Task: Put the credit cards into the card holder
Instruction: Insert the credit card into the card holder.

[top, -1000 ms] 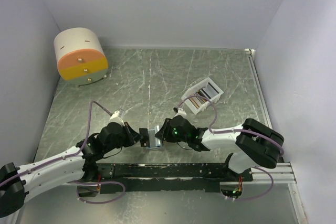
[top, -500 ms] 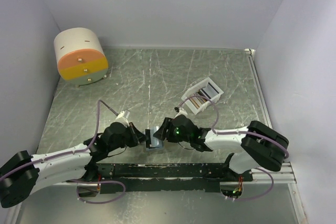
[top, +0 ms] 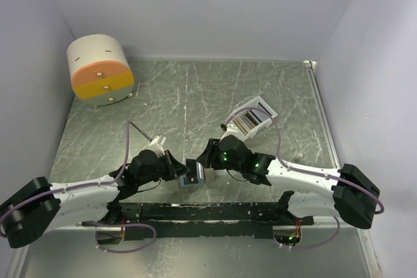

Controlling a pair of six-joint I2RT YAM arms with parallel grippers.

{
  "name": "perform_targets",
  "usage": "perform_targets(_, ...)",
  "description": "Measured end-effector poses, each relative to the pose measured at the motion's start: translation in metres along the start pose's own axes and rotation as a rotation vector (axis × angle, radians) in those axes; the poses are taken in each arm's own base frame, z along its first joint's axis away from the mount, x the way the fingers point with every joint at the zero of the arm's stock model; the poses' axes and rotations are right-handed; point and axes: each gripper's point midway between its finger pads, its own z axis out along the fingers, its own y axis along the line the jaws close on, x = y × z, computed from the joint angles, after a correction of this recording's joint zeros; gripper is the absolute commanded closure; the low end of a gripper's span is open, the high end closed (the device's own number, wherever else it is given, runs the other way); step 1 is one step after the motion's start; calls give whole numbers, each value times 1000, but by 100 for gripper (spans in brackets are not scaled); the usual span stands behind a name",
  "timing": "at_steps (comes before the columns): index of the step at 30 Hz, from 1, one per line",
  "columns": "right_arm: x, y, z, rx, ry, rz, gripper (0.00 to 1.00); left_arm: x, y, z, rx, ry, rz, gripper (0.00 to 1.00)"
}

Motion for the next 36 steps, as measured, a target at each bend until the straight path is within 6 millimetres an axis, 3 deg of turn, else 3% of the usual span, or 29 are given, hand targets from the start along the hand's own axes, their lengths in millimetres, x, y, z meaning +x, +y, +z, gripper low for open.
perform_targets(3,-4,-1,-6,6,-8,-33,72,5,1,5,1,24,0,93)
perform_targets(6,-4,-3,-9,13,-7,-61,77,8,1,8,7,39,0,93)
perform_targets(15,7,-10,0,37,57,-147,74,2,-10,13,31,32,4,93)
perform_targets(28,7,-1,2,19,90,-193,73,11,5,18,-22,62,2,93)
perform_targets(36,18,-16,14,88,144,-228,79,7,-1,22,-15,57,3,93)
